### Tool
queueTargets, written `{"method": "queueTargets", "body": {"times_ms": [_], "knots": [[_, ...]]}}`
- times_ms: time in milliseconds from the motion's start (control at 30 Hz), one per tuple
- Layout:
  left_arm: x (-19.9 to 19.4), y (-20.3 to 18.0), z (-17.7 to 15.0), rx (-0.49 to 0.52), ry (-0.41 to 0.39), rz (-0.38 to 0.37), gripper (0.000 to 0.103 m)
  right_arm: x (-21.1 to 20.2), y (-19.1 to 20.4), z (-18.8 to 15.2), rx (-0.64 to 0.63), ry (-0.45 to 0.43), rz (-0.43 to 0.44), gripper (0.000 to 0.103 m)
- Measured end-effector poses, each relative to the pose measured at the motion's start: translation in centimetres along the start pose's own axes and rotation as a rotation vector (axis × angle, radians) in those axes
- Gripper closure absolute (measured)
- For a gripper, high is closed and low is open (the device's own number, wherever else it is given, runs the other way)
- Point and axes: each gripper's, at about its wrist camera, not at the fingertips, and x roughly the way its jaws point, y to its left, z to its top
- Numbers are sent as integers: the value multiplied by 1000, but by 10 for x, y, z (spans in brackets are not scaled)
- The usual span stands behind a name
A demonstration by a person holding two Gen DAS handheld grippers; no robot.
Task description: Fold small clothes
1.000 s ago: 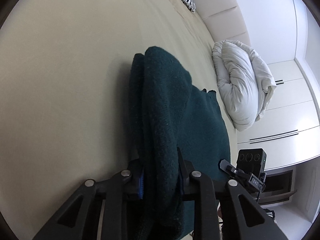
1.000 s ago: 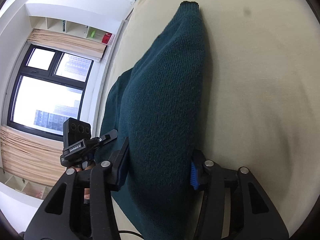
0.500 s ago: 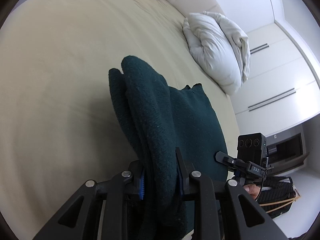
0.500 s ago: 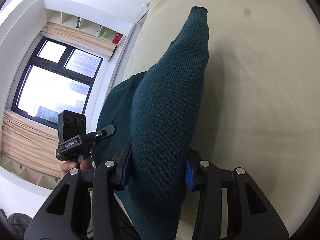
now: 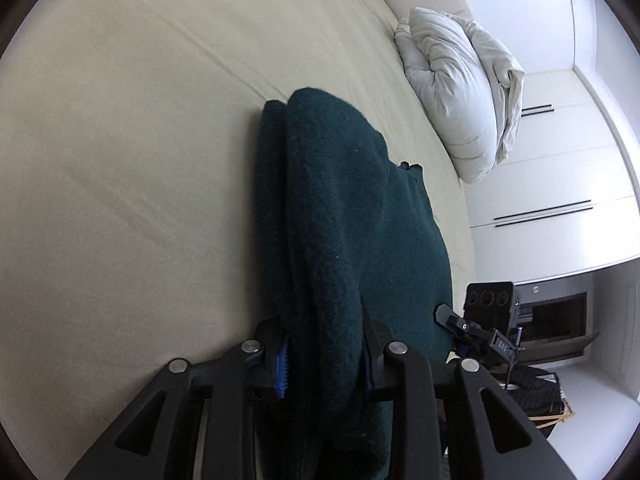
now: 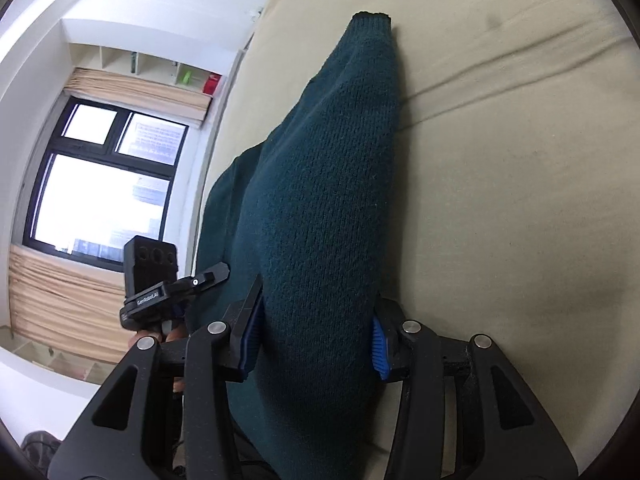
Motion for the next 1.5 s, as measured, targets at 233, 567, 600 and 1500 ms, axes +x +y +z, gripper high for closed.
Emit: {"method": "queueTargets", "body": {"times_ms": [233,567,600,1500], "knots": [[2,-2,4,-24,-18,-3,71,8,-1,2,20,-36,24,59],[-46,-35,-26,108,-176,173,66,-48,11,-38,-22,-188,-175,53],[-53,-43,-32,144,-203,203,62,-55,19,-45,-50,-209,-210,53],[-144,-209,-151,592,-877,837,0,-169,215,-126,-450,-882,-740,0]]}}
